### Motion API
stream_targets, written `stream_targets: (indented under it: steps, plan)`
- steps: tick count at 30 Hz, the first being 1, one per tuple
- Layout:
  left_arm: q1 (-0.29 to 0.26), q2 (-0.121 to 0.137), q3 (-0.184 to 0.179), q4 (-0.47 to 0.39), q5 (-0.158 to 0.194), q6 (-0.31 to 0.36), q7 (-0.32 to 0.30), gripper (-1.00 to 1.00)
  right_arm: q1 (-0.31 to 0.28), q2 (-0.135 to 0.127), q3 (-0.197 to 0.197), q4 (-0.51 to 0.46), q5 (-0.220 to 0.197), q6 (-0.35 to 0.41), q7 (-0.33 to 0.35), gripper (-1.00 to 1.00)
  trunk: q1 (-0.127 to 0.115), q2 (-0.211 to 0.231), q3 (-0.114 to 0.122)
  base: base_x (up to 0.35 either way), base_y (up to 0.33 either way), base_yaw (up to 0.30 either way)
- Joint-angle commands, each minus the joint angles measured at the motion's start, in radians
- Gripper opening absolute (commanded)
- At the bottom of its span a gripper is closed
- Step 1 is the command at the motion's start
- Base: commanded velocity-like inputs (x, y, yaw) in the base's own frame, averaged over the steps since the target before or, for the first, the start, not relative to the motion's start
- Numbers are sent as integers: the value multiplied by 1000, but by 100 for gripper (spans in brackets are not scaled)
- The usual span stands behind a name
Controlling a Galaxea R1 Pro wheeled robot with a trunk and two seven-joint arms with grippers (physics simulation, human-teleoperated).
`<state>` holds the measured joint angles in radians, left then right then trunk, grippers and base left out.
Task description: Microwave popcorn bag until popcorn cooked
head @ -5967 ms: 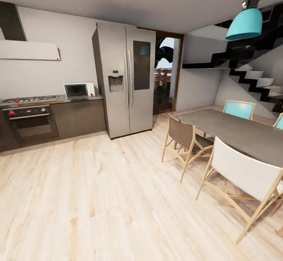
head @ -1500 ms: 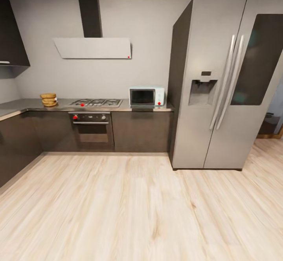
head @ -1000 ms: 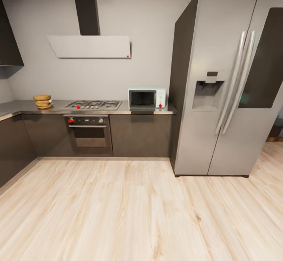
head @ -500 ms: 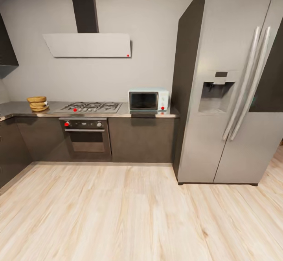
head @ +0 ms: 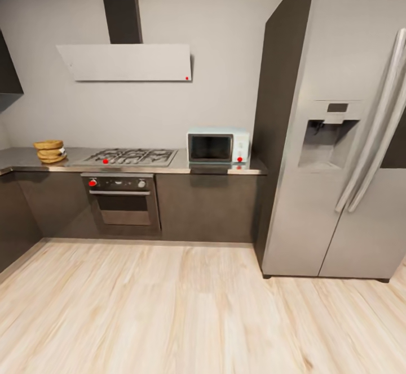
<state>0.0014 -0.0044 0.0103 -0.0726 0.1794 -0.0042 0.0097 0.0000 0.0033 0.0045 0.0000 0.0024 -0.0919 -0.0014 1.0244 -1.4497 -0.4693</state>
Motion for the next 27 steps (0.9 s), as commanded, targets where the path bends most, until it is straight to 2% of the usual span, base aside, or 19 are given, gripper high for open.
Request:
stream_targets:
  steps: [1,27]
  plan:
    - [0,0,0,-1,6,0,1,100,0,0,0,0,0,-3,0,100,1,0,-1,326,0,0]
    - [0,0,0,-1,6,0,1,100,0,0,1,0,-1,-3,0,100,1,0,-1,326,0,0]
